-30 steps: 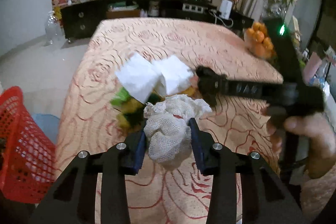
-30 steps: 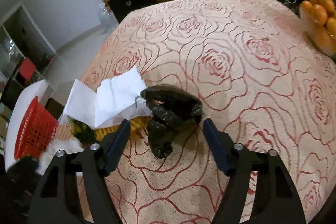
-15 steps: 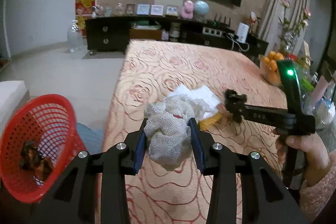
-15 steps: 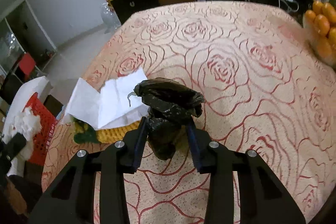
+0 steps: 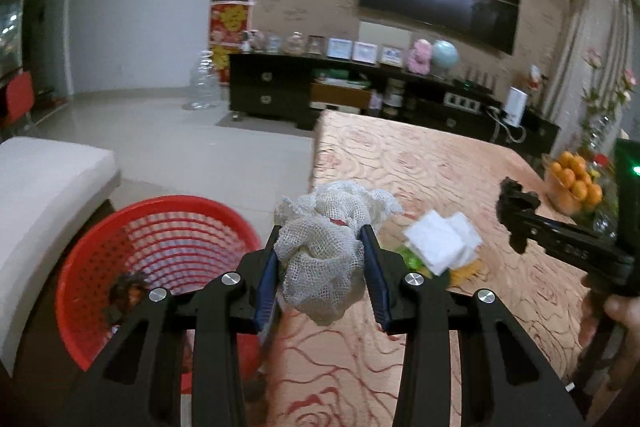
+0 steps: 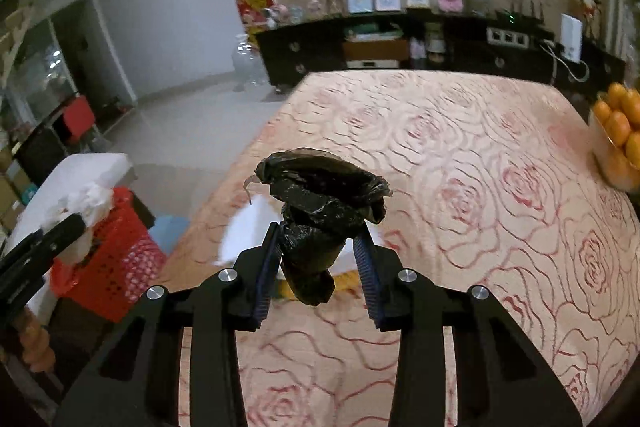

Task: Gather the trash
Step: 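Carry mesh cloth and black bag over the red basket and open both tools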

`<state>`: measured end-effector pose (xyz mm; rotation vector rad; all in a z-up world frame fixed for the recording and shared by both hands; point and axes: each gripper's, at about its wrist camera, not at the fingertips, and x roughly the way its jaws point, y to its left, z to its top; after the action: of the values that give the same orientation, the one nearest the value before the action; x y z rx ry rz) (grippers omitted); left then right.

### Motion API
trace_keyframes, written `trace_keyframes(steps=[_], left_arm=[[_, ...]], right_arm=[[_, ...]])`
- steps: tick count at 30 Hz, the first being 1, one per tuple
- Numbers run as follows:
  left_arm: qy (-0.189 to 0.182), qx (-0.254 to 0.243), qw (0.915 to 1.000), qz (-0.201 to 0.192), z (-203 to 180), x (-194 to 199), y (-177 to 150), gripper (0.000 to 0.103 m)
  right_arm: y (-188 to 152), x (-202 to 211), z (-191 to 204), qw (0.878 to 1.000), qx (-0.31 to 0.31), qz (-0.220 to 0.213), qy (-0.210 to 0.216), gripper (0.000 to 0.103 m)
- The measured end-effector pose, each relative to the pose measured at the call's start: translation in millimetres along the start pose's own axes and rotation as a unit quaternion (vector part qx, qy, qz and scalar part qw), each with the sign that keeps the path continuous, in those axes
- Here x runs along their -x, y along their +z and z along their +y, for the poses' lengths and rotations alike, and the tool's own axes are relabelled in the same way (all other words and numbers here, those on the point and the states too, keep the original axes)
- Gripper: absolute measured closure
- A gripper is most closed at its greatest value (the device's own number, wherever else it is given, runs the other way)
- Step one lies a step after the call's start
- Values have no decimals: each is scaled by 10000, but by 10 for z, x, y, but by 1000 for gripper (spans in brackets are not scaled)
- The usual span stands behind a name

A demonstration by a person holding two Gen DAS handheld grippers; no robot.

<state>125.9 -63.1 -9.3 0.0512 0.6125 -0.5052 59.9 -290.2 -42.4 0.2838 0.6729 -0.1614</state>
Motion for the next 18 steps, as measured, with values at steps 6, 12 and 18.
trace_keyframes(steps=[6,12,18], left_arm=[[441,228,9987,-65,284,90,14,66],[733,429,9963,-140,544,170,27,66],[935,689,9930,-206,827,263,25,66]], right_arm=[[55,-27,338,9992,244,-19,323,67],[83,-134,755,9959,548,86,712,67],[129,-215,1286,9881,1027,226,1118,67]])
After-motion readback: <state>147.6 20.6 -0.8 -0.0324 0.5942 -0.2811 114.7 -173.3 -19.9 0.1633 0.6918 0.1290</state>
